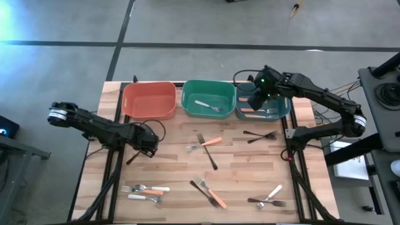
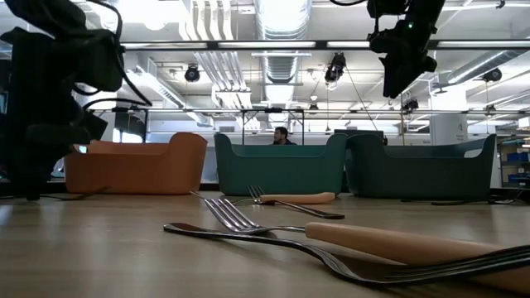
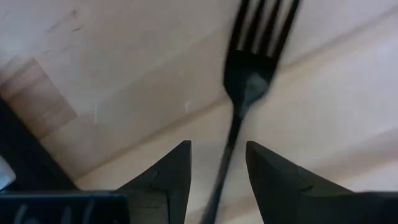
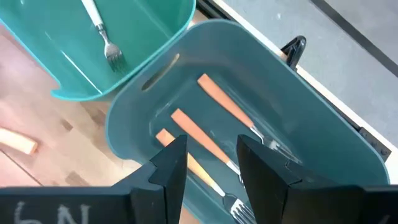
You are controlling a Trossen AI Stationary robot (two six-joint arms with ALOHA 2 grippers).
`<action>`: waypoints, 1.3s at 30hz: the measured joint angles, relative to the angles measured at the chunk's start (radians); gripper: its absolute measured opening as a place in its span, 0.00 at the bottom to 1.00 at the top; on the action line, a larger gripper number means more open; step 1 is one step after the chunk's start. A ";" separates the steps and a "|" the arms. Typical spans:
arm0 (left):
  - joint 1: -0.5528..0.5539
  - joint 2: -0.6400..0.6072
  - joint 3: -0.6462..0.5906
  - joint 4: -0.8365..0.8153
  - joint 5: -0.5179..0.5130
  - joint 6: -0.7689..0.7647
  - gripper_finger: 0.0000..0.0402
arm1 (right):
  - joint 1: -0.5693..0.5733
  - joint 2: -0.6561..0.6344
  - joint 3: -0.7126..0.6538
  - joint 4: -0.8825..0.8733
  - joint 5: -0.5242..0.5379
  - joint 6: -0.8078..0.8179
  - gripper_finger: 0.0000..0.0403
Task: Sort silverware by color (type)
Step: Put the black fork into the orange bin
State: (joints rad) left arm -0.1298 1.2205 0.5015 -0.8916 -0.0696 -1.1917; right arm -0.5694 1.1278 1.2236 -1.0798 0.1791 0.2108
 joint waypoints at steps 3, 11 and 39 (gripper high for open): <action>0.024 -0.005 -0.024 0.038 0.017 0.000 0.29 | 0.000 0.000 0.000 0.020 -0.003 0.000 0.32; 0.049 -0.003 -0.019 0.062 0.052 0.013 0.09 | 0.000 0.000 0.000 0.025 -0.004 0.019 0.32; 0.430 -0.006 0.614 -0.027 -0.296 0.814 0.00 | 0.000 0.001 -0.001 0.076 -0.003 0.026 0.28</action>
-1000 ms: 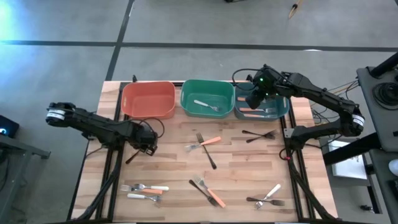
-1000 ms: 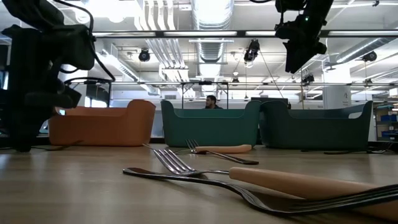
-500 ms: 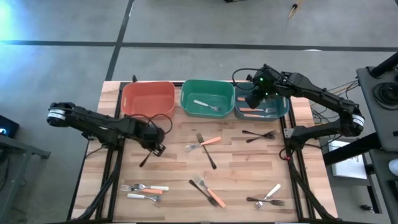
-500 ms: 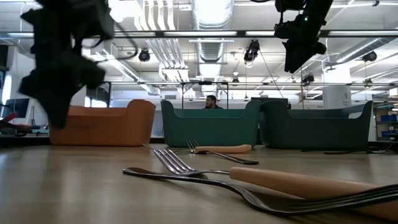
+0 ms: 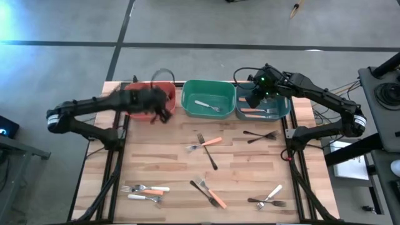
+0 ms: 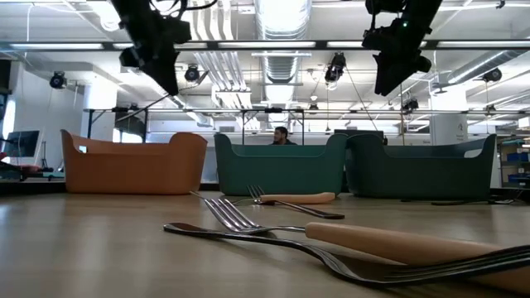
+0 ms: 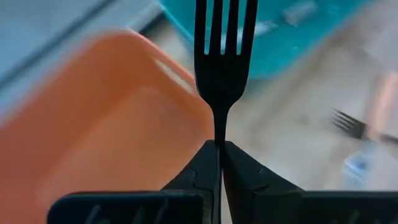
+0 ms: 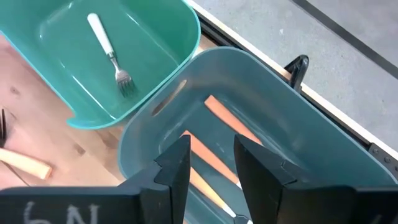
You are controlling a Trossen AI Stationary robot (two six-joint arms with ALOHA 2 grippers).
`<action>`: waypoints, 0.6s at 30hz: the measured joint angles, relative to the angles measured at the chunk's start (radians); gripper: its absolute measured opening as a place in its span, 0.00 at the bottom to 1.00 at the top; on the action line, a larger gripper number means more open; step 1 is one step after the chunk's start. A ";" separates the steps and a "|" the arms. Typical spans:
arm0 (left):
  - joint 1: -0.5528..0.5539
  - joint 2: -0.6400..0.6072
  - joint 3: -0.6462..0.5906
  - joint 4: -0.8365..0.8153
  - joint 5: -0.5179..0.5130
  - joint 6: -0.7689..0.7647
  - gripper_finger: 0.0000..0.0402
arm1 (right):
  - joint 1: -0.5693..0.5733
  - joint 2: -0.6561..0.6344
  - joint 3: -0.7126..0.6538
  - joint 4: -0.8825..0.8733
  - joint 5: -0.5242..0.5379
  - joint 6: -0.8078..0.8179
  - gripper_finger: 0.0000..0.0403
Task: Sort silverware by color (type)
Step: Put the black fork into the orange bin
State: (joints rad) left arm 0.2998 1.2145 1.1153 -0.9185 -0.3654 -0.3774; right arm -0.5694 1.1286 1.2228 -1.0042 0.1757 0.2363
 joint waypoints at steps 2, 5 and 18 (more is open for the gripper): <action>0.101 0.000 0.015 -0.006 -0.004 0.121 0.00 | 0.000 0.000 0.000 0.000 0.000 0.000 0.28; 0.251 0.002 0.008 -0.007 -0.006 0.286 0.00 | 0.000 0.000 0.000 -0.001 0.000 0.000 0.28; 0.450 0.126 -0.042 -0.018 0.025 0.634 0.00 | 0.000 0.000 0.000 -0.006 0.005 0.000 0.28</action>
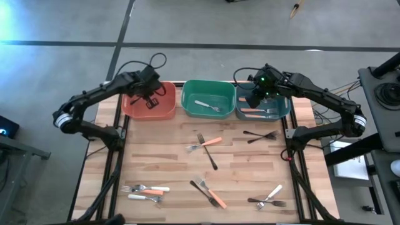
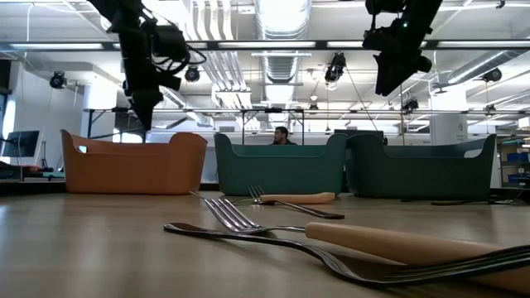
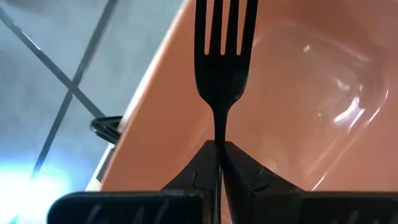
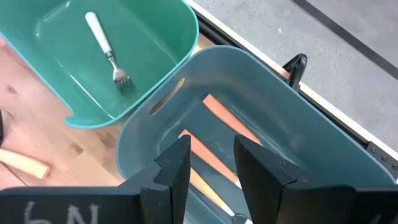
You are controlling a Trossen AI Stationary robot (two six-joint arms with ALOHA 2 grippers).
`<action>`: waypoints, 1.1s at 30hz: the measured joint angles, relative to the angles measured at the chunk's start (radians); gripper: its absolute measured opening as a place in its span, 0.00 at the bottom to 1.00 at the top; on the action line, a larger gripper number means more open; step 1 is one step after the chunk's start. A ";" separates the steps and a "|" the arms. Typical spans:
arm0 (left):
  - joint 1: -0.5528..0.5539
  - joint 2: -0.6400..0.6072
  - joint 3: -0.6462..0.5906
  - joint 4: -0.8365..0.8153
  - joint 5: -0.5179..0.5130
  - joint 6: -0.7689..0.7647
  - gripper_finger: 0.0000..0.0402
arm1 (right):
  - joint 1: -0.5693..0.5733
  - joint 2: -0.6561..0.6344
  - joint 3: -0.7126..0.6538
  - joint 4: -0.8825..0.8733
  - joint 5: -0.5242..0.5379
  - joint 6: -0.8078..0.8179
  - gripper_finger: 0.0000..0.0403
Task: Sort silverware by color (type)
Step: Put the black fork into the orange bin, then put the white fork into the green bin
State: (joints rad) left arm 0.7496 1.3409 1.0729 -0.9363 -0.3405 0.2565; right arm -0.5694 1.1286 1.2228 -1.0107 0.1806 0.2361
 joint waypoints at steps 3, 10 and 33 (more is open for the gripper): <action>0.000 0.029 0.000 -0.021 0.001 -0.007 0.00 | 0.000 0.000 0.000 -0.007 0.000 0.000 0.28; 0.000 0.078 0.000 -0.067 0.052 -0.050 0.06 | 0.000 0.000 0.000 -0.009 0.000 0.000 0.28; -0.507 -0.094 0.068 -0.102 0.514 -0.543 0.07 | 0.000 0.000 -0.017 -0.091 0.003 -0.019 0.28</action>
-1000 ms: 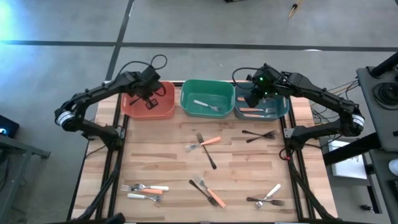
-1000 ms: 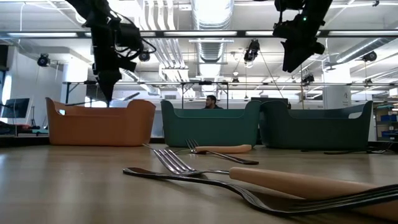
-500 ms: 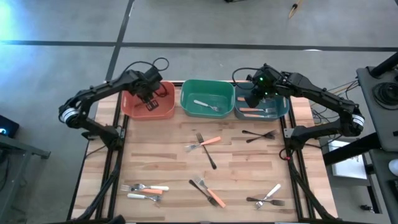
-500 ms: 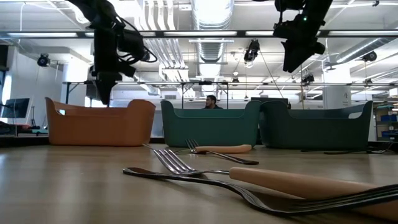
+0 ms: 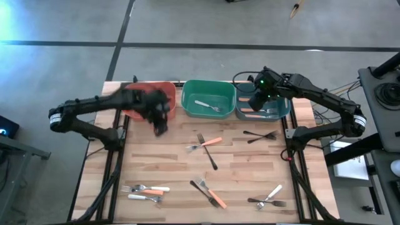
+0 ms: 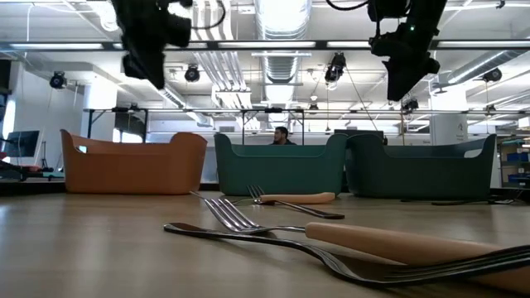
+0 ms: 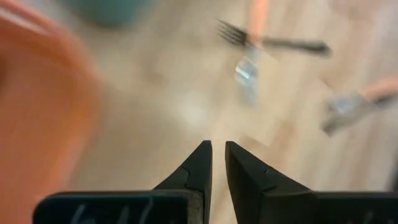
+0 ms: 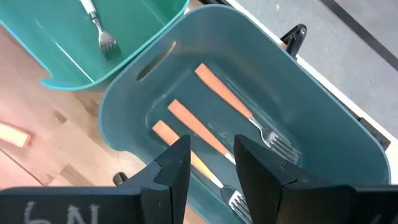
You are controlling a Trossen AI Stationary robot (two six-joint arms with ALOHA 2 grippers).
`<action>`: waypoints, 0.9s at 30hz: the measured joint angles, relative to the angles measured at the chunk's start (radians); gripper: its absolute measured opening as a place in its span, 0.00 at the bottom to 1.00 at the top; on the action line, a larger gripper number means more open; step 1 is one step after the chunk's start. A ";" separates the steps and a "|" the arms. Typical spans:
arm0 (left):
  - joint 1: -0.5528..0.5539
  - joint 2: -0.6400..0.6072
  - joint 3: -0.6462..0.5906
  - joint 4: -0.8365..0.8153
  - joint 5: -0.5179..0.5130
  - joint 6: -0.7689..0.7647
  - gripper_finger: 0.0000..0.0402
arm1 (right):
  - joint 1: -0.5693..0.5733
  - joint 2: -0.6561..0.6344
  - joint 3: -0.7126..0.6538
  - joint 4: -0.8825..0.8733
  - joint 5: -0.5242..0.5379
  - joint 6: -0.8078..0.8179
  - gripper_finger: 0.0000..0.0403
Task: Sort silverware by color (type)
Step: Put the white fork into the green bin
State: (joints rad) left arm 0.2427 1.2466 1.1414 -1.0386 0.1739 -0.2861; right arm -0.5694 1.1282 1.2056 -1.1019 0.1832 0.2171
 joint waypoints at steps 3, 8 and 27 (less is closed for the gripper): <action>-0.205 -0.008 -0.005 0.000 -0.005 -0.113 0.07 | 0.000 0.000 -0.012 0.003 0.000 -0.019 0.28; -0.521 0.017 -0.005 0.000 -0.058 -0.360 0.07 | 0.000 0.000 -0.044 0.020 0.000 -0.046 0.28; -0.786 0.266 -0.007 0.092 0.018 -0.687 0.10 | 0.022 -0.014 -0.075 -0.019 -0.061 -0.010 0.28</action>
State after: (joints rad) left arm -0.5429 1.5123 1.1347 -0.9468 0.1919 -0.9729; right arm -0.5472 1.1146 1.1303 -1.1213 0.1223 0.2072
